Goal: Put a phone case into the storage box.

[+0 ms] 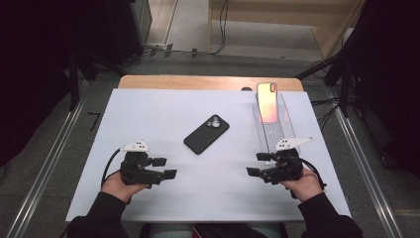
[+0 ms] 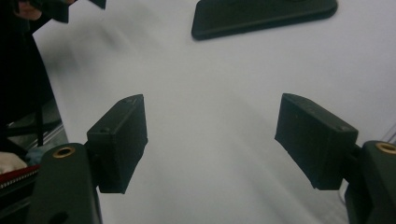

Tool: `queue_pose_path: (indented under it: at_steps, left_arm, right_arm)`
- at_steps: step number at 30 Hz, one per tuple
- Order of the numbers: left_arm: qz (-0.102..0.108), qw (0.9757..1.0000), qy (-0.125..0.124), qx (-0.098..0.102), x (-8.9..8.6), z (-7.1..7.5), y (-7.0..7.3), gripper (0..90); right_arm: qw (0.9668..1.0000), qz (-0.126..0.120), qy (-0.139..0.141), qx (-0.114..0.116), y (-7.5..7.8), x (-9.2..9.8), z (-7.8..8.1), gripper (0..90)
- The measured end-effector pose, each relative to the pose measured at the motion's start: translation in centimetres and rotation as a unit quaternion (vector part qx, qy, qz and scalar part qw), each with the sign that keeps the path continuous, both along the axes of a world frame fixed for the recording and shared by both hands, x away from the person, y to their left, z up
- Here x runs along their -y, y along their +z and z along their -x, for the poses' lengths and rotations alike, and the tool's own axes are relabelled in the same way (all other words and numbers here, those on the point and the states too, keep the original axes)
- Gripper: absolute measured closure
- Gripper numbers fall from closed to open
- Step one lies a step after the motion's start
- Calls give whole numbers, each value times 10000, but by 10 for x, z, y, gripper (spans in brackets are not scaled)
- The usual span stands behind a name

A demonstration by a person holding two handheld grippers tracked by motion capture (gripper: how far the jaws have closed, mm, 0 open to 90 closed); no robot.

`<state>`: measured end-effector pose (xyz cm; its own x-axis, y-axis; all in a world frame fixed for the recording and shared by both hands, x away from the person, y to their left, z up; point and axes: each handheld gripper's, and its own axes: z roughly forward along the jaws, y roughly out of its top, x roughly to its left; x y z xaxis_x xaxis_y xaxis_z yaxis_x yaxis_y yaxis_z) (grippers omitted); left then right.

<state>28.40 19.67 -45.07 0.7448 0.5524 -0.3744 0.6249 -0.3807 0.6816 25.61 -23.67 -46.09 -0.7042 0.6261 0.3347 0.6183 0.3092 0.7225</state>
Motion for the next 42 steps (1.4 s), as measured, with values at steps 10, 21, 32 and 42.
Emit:
queue_pose_path:
  at_steps: [10, 21, 32, 42]
  left_arm:
    - [31, 10000, -55, -33, 2, -2, -1, 286]
    - [25, 10000, -91, 7, 4, 1, 1, 267]
    - [107, 9999, -40, 18, 9, -7, 1, 154]
    - [197, 9997, -88, 93, 18, -24, 7, 20]
  right_arm:
    - [9997, 158, 93, -182, -17, 1, 4, 229]
    - [9996, 217, -27, -176, -17, 5, 5, 229]
    - [9996, 207, -46, -189, -18, 6, 5, 229]
    - [9996, 183, -16, -223, -18, 4, 5, 228]
